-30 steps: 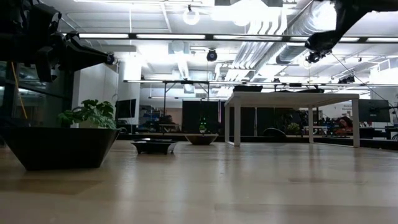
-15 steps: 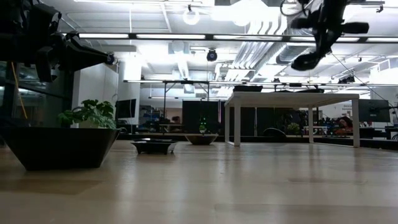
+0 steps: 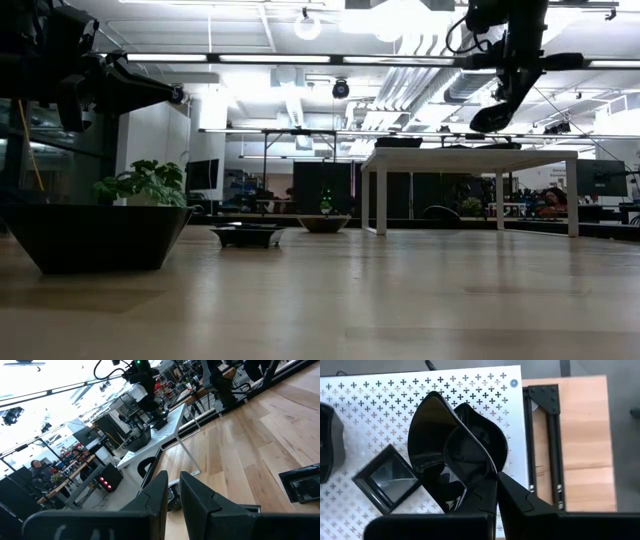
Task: Pick & Place Mini shaped plates
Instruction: Stack the leaf-shaped plate on top of the leaf-shaped plate on the shelf
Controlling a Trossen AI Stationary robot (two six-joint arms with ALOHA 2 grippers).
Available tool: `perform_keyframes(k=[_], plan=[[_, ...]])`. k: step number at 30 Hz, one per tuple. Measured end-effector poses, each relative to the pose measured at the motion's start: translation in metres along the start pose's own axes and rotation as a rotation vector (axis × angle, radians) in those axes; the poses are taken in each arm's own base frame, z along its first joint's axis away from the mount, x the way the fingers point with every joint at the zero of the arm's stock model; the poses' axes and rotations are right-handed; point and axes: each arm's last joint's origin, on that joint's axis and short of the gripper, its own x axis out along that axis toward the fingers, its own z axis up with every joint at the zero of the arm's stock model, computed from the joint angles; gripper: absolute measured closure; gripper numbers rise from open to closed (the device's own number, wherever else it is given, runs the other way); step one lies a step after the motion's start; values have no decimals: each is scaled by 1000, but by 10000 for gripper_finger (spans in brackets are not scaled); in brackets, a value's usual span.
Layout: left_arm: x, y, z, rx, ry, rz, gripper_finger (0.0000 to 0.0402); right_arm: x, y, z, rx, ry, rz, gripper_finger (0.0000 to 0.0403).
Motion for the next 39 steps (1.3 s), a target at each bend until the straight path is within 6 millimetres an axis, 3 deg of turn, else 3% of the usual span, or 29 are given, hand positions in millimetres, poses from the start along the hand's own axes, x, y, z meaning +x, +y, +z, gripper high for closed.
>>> perform_keyframes(k=[13,39], plan=[[0,0,0,0,0,0,356,17,8,5,98,58,-63,399],[0,0,0,0,0,0,356,19,7,4,111,64,-104,389]])
